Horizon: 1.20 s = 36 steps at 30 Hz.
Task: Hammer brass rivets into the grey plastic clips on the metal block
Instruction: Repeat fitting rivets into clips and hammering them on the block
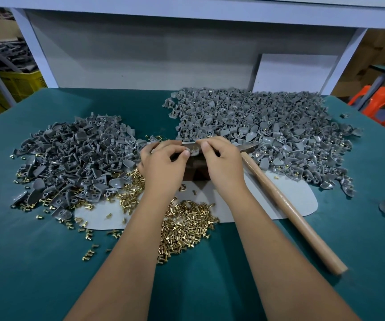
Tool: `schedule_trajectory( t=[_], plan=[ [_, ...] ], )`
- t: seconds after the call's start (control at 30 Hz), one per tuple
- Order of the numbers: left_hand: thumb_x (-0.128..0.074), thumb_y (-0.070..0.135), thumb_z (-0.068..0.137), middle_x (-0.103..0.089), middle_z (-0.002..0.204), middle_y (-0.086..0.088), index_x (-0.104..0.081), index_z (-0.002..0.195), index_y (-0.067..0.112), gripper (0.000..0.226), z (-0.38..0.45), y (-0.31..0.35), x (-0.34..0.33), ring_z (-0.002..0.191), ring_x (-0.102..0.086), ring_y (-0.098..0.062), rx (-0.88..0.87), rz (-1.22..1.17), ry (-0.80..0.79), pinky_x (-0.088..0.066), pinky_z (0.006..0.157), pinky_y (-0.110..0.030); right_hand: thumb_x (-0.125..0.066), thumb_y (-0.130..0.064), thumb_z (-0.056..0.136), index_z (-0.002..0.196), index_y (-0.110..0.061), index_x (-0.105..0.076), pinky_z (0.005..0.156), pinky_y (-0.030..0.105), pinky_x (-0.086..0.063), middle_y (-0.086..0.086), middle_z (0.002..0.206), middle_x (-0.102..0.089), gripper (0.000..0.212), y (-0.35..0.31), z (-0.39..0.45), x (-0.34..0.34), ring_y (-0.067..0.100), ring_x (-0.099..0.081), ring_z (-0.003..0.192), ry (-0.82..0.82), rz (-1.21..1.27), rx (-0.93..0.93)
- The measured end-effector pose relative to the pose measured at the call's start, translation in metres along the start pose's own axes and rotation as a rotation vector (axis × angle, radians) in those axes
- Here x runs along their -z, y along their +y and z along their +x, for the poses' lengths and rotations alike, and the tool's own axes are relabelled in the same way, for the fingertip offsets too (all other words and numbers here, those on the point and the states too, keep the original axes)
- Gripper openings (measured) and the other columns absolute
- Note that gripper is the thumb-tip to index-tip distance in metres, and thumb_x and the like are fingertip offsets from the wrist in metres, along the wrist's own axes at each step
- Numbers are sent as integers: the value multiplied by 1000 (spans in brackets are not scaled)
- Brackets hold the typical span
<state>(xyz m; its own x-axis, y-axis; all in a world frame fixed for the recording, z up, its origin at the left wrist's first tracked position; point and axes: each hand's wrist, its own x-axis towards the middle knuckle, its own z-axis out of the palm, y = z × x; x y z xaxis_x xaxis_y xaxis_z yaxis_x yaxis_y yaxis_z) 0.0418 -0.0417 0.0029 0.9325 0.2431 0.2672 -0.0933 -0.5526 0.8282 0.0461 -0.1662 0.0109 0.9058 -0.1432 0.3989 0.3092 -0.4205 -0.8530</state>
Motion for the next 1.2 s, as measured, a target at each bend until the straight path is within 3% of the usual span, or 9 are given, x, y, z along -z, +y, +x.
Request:
schedule_trajectory(
  t=[0.2, 0.4, 0.6, 0.8, 1.1, 1.2],
  plan=[
    [-64, 33, 93, -56, 113, 27, -68, 91, 36, 6, 1, 0, 2, 133, -26, -17, 10, -32, -29, -20, 110, -38, -54, -15, 95, 98, -10, -74, 81, 17, -44, -6, 97, -64, 21, -1, 0, 1, 2, -57, 91, -4, 44, -27],
    [-66, 36, 91, -54, 106, 31, -58, 76, 47, 20, -1, 0, 3, 133, -26, -16, -7, -11, -27, -19, 106, -36, -57, -15, 93, 94, -13, -74, 81, 16, -44, -9, 95, -63, 17, 1, 0, -1, 2, -57, 92, -13, 57, -25],
    [-66, 39, 90, -63, 112, 26, -65, 84, 43, 7, -1, -1, 1, 131, -27, -15, -62, 51, 6, -18, 101, -35, -67, -16, 85, 81, -18, -72, 74, 10, -39, -16, 84, -57, 7, 4, 3, -8, -2, -54, 84, 14, -83, 41],
    [-66, 42, 89, -63, 112, 26, -67, 86, 43, 3, -1, -2, 0, 129, -28, -13, -75, 82, 21, -18, 99, -35, -67, -10, 84, 75, -15, -70, 68, 2, -33, -16, 77, -55, 11, 6, 3, -11, -10, -50, 77, 43, -124, 81],
    [-66, 40, 89, -65, 113, 24, -68, 85, 41, 5, -2, -1, 0, 129, -29, -16, -87, 81, 39, -24, 105, -42, -65, -9, 84, 73, -15, -68, 66, 4, -34, -11, 78, -58, 12, 3, 2, -12, 2, -51, 77, 57, -146, 72],
    [-64, 38, 90, -65, 114, 22, -69, 89, 38, 5, 1, -1, -3, 130, -29, -16, -105, 111, 38, -19, 102, -38, -63, -10, 85, 75, -13, -68, 69, 12, -38, -11, 79, -57, 12, 5, 2, -14, 5, -51, 80, 59, -163, 84]
  ],
)
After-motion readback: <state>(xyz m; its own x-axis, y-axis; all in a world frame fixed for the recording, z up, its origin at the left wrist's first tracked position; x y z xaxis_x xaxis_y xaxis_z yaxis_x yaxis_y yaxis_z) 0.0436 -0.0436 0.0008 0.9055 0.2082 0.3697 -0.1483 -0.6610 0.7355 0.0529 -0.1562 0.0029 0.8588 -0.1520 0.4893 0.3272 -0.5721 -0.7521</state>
